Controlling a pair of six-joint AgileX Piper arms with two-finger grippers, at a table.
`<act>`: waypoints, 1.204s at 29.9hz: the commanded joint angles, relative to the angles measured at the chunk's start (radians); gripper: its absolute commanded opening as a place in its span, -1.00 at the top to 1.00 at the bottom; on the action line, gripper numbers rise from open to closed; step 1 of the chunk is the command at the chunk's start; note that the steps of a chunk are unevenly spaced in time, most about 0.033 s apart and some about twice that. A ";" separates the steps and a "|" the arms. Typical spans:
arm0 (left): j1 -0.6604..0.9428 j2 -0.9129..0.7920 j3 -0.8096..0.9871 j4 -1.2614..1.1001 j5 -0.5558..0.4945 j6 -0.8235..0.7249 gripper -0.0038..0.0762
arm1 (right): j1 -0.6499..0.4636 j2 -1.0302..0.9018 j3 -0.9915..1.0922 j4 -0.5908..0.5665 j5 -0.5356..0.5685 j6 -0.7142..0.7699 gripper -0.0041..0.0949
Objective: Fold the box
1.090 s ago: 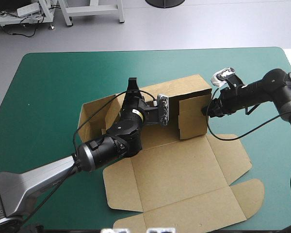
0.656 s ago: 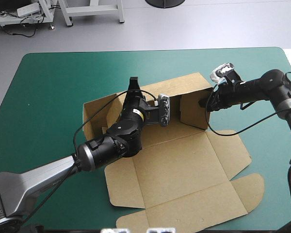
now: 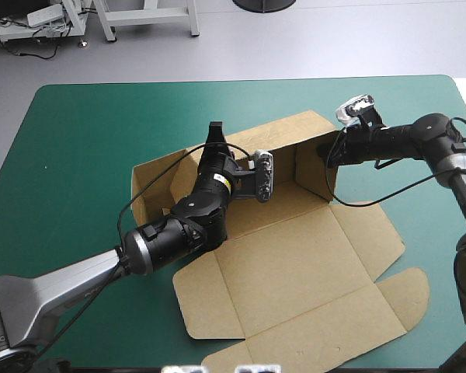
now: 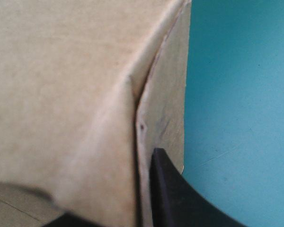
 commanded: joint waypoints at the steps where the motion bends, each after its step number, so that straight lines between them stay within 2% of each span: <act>1: -0.007 -0.036 -0.025 0.048 -0.039 0.000 0.90 | 0.004 -0.033 -0.026 0.097 0.046 0.018 0.95; 4: -0.007 -0.036 -0.025 0.084 -0.041 0.000 0.76 | 0.004 -0.033 -0.026 0.097 0.046 0.021 0.95; 7: -0.007 -0.036 -0.025 0.117 -0.056 0.000 0.52 | 0.004 -0.033 -0.026 0.097 0.045 0.023 0.95; 11: -0.007 -0.036 -0.025 0.122 -0.126 -0.022 0.20 | 0.004 -0.033 -0.026 0.097 0.031 0.023 0.95; 13: -0.010 -0.036 -0.025 0.122 -0.181 -0.068 0.14 | 0.004 -0.033 -0.026 0.097 0.021 0.023 0.94; 16: -0.041 -0.036 -0.025 0.157 -0.214 -0.111 0.15 | 0.004 -0.033 -0.026 0.090 0.007 0.025 0.94; 18: -0.078 -0.036 -0.025 0.205 -0.191 -0.125 0.15 | 0.004 -0.033 -0.026 0.086 0.005 0.036 0.95; 24: -0.236 -0.036 -0.025 0.390 -0.001 -0.299 0.18 | 0.004 -0.033 -0.026 0.078 -0.002 0.080 0.94; 27: -0.310 -0.036 -0.025 0.485 0.113 -0.430 0.31 | 0.004 -0.035 -0.028 0.078 0.007 0.114 0.94; 30: -0.337 -0.038 -0.025 0.515 0.169 -0.458 0.49 | 0.004 -0.043 -0.039 0.048 0.037 0.155 0.94; 33: -0.337 -0.062 -0.025 0.487 0.203 -0.500 0.71 | 0.004 -0.069 -0.056 -0.009 0.050 0.213 0.94; 36: -0.337 -0.113 -0.025 0.443 0.189 -0.559 0.88 | 0.004 -0.111 -0.078 -0.061 0.042 0.257 0.94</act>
